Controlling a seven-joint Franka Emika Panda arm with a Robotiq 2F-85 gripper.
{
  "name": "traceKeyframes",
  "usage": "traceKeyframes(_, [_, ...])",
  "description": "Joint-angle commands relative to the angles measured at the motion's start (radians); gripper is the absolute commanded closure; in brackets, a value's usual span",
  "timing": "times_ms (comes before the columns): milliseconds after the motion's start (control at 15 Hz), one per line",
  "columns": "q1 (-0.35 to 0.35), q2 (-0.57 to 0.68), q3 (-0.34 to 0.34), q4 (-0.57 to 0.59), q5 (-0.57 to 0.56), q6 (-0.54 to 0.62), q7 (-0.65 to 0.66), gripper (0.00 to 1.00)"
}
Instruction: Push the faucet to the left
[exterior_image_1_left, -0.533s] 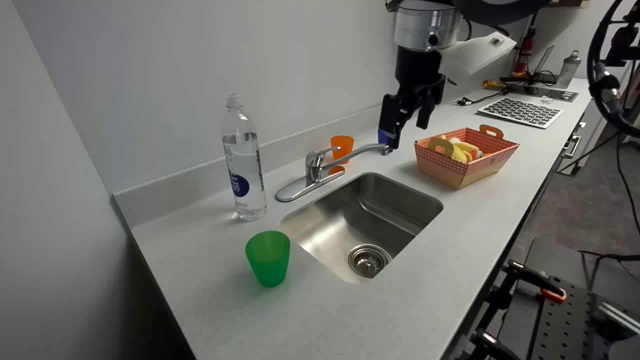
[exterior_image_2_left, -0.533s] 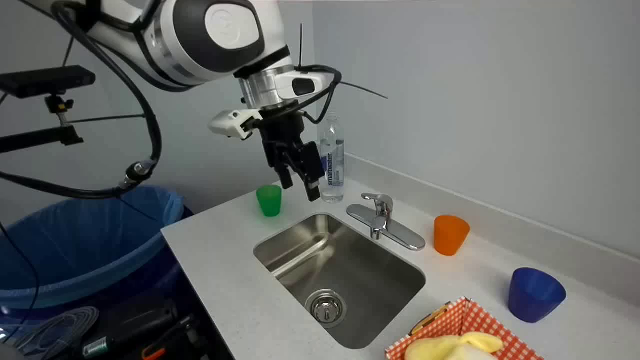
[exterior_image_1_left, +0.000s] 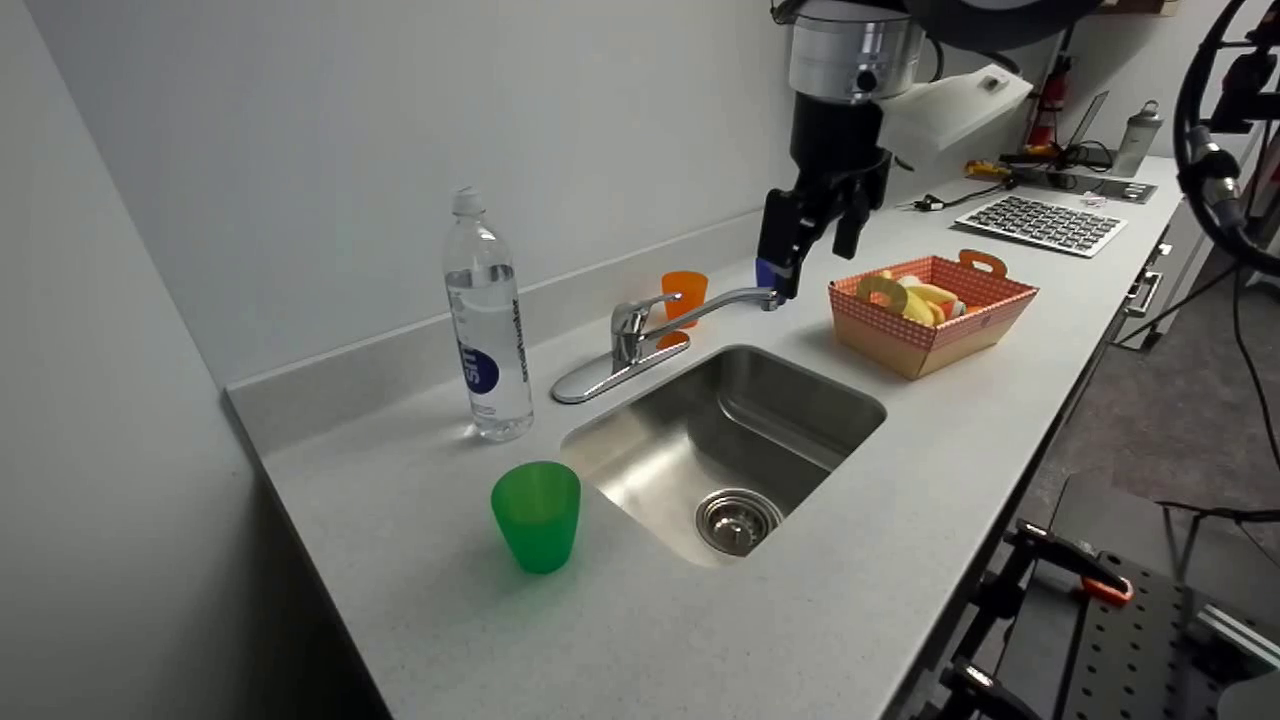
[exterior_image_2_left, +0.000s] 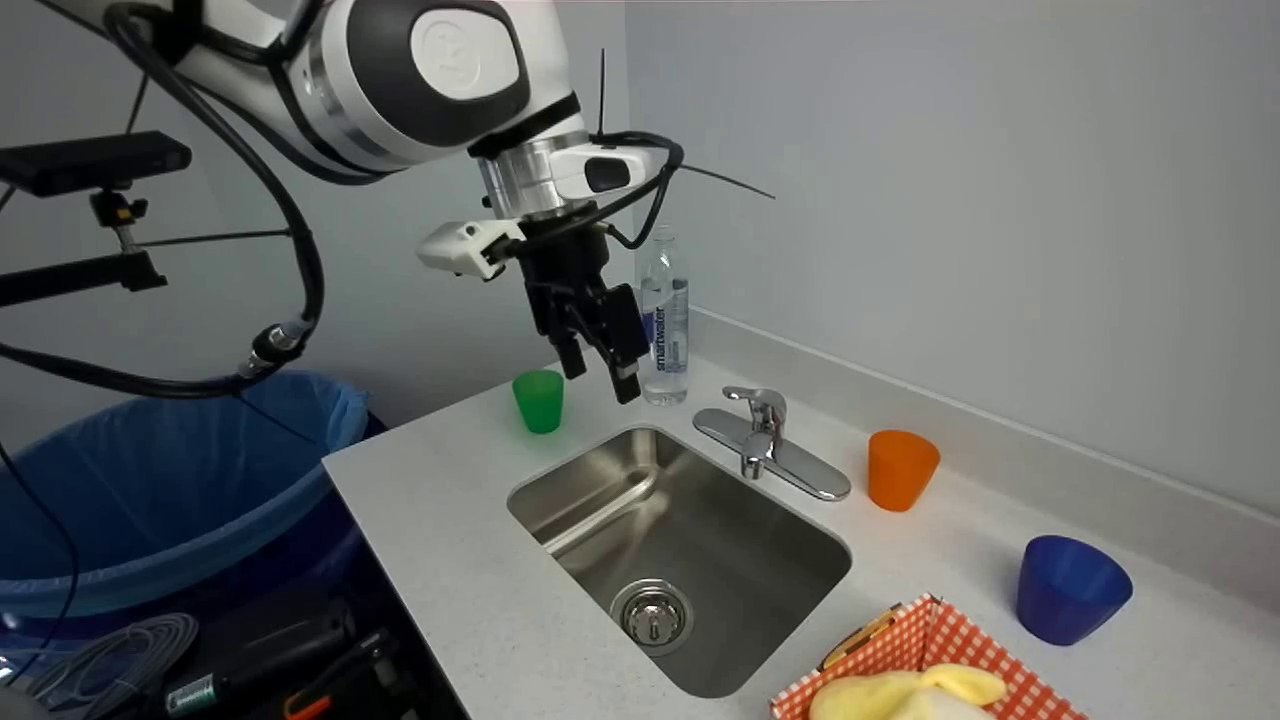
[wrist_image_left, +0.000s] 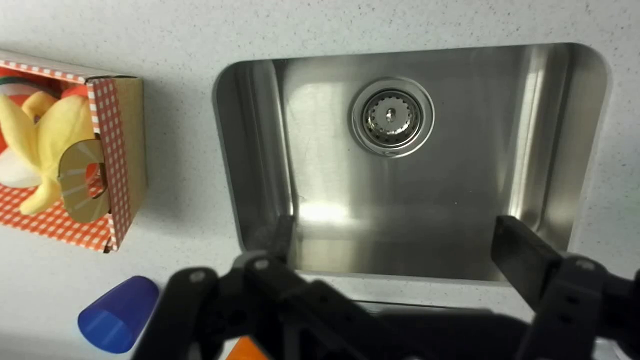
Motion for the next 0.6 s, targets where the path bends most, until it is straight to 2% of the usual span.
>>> traceKeyframes(0, [0.016,0.001,-0.016,0.002,-0.006,-0.003,0.004,0.00])
traceKeyframes(533, [0.017,0.002,-0.016,0.004,-0.012,-0.001,0.006,0.00])
